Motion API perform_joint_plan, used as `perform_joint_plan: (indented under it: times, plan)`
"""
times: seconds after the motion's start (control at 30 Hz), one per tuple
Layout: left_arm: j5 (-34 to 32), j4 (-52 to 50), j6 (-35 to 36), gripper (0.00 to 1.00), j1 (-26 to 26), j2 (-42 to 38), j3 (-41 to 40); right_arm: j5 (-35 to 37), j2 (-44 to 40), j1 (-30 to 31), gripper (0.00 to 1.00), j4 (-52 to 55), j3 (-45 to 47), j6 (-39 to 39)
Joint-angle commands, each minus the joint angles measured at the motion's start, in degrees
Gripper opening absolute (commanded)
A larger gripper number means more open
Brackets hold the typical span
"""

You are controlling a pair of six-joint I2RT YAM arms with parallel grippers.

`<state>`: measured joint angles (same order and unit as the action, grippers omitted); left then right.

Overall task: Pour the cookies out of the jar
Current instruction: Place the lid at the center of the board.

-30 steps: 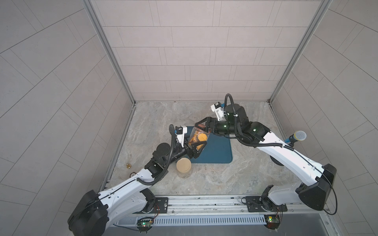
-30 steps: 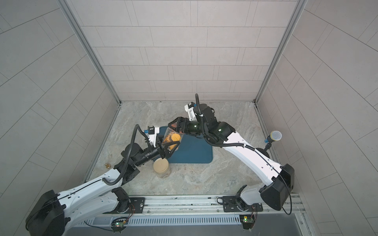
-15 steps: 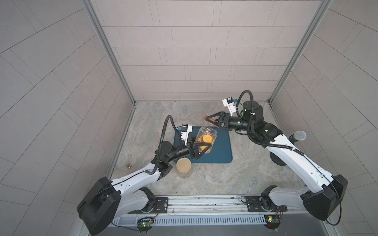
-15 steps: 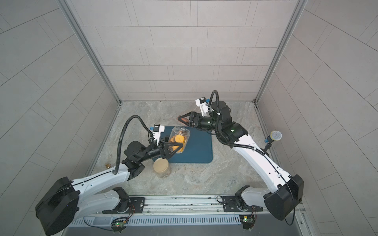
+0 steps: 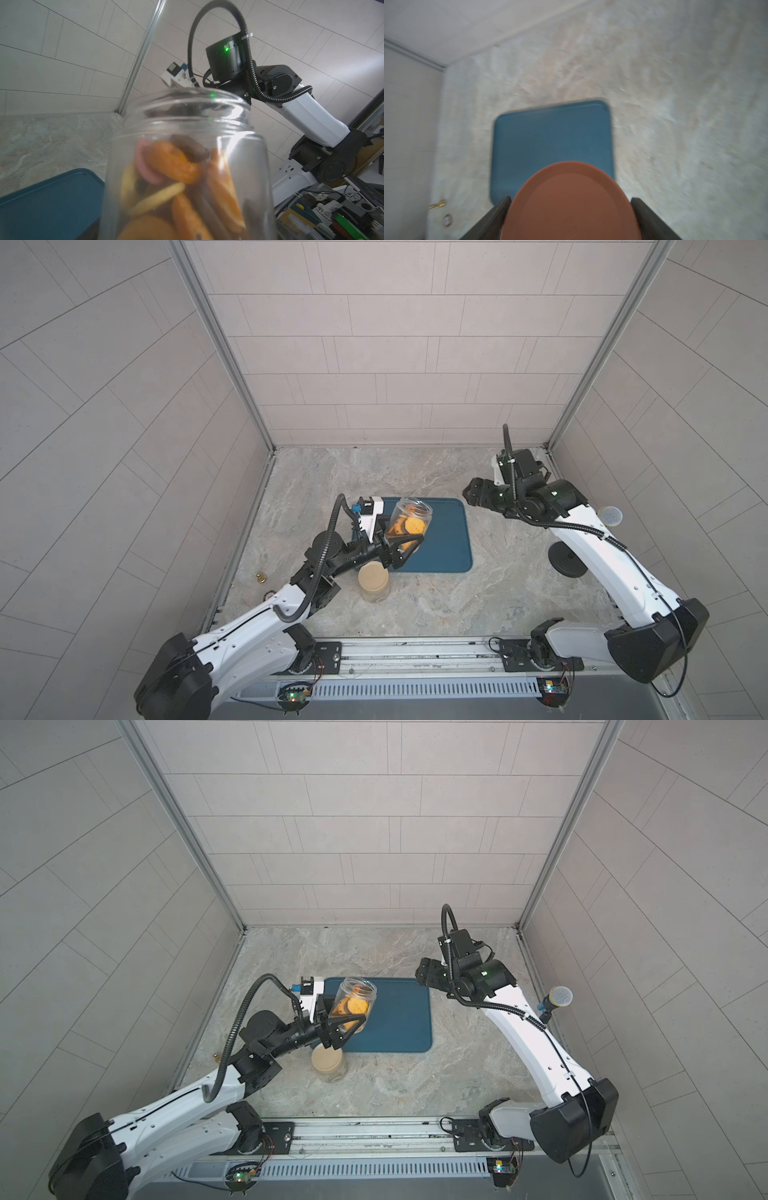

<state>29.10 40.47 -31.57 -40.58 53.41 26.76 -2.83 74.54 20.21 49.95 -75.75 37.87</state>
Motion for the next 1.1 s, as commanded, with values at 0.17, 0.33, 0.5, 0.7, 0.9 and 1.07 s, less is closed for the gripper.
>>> perform_joint_plan:
  times: [0.17,0.33,0.5,0.7,0.9,1.07]
  plan:
    - [-3.9,4.4,3.3,0.0,0.0,-1.8,1.0,16.1,2.4,-3.3,0.01,3.2,11.9,-1.2]
    - [-4.2,4.1,3.4,0.0,0.0,-2.0,1.0,17.6,7.0,-4.5,0.01,0.0,15.1,-1.0]
    - [-4.8,3.4,3.8,0.0,0.0,-2.7,0.9,19.1,12.0,-4.6,0.01,-2.3,16.1,-1.5]
    - [-5.4,1.9,4.1,0.0,0.0,-3.7,0.4,18.2,15.6,-4.6,0.08,-7.4,18.0,-3.6]
    - [-5.4,1.6,4.2,0.0,0.1,-3.8,0.4,17.4,16.9,-4.7,0.2,-11.8,19.5,-5.0]
    - [-5.7,1.6,4.2,0.0,0.0,-4.0,0.0,16.2,17.6,-4.7,0.41,-13.2,21.2,-4.7]
